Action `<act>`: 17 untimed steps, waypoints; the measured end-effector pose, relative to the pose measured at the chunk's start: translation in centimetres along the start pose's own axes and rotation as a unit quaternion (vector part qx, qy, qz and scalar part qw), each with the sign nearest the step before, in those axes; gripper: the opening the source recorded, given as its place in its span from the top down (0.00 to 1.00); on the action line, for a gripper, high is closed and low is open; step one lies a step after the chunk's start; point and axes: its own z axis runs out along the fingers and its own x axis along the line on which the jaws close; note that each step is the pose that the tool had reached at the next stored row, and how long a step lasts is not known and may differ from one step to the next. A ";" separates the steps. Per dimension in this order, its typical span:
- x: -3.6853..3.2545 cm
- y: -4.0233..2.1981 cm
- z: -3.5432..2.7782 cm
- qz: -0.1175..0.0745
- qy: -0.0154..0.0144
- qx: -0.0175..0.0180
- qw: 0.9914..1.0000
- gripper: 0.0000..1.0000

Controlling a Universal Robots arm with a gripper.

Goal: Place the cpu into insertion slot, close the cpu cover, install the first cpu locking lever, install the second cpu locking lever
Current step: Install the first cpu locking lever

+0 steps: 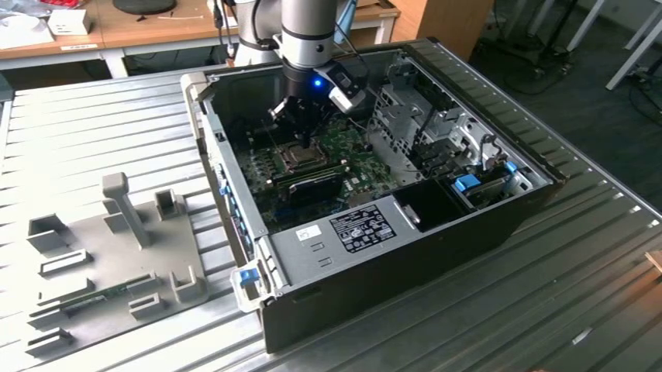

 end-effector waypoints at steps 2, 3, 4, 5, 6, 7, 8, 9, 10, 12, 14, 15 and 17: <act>0.02 0.00 0.00 0.000 0.000 0.000 1.000 0.90; 0.09 0.01 0.00 0.000 0.000 0.000 1.000 0.90; 0.21 0.01 -0.01 0.000 0.000 0.000 1.000 0.90; 0.37 0.01 -0.01 0.000 -0.001 0.000 1.000 0.90; 0.55 0.02 -0.02 0.000 -0.001 0.000 1.000 0.90; 0.74 0.03 -0.02 0.000 -0.001 0.000 1.000 0.90; 0.92 0.04 -0.03 0.000 -0.001 0.000 1.000 0.90; 1.07 0.05 -0.02 0.000 -0.002 0.000 1.000 0.90; 1.09 0.05 -0.02 0.000 -0.002 0.000 1.000 0.90; 1.10 0.04 -0.07 0.000 -0.002 0.000 1.000 0.90; 1.09 0.05 -0.31 0.000 -0.002 0.000 1.000 0.90; 1.08 0.05 -0.51 0.000 -0.002 0.000 1.000 0.90; 1.07 0.06 -1.00 0.000 -0.002 0.000 1.000 0.90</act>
